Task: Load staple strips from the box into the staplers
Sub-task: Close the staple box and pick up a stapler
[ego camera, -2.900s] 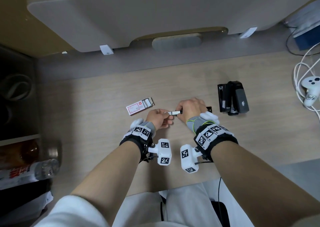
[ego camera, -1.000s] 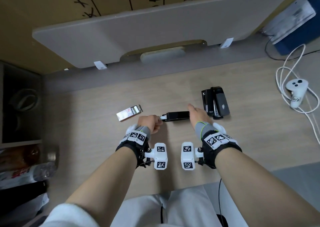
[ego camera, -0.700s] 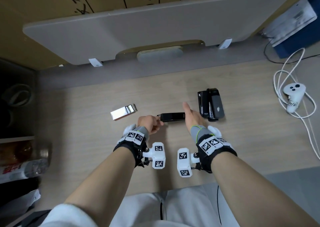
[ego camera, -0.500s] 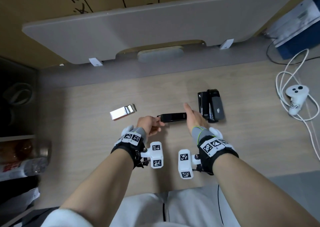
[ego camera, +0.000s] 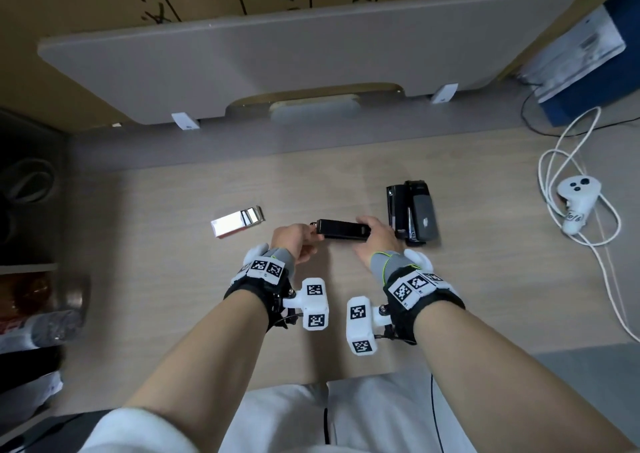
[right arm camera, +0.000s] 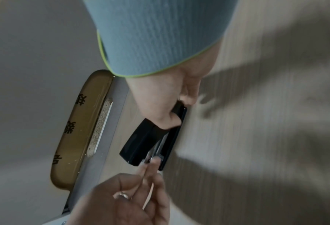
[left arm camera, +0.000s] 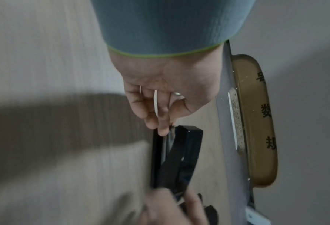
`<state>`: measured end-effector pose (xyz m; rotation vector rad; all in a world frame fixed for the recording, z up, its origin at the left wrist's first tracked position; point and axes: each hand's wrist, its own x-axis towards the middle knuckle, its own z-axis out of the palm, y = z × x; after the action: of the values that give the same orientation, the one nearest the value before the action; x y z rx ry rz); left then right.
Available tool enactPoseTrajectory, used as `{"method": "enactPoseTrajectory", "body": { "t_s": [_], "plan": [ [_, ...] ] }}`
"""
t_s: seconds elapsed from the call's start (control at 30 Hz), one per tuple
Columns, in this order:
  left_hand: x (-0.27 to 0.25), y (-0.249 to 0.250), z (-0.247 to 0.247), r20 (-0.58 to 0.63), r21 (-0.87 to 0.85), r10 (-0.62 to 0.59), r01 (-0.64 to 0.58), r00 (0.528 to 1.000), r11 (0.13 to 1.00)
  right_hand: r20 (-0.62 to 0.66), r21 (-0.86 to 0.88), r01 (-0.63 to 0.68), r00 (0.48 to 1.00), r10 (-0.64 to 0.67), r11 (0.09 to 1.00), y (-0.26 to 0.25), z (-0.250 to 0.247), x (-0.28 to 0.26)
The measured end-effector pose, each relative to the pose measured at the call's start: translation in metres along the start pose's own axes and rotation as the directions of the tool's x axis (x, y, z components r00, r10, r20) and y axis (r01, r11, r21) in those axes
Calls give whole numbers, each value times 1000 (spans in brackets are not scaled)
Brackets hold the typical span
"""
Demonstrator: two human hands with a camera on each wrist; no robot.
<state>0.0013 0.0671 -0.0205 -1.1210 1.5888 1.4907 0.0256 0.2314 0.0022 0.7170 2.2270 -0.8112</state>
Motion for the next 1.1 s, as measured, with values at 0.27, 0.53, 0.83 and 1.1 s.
{"method": "enactPoseTrajectory", "body": {
  "t_s": [0.27, 0.53, 0.83, 1.1],
  "plan": [
    [-7, 4, 3, 97, -236, 60, -35, 994, 971, -85, -130, -118, 991, 108, 984, 11, 18, -5],
    [-8, -12, -14, 166, -97, 54, -38, 985, 995, -143, -133, -127, 984, 108, 983, -2, 31, -1],
    [-3, -1, -36, 99, -35, 29, -26, 995, 999, -282, -79, -63, 959, 38, 995, -38, 3, 43],
    [19, -2, 4, 50, 343, 135, -144, 990, 928, -523, -4, -129, 845, 108, 992, 12, -41, 42]
  ]
}}
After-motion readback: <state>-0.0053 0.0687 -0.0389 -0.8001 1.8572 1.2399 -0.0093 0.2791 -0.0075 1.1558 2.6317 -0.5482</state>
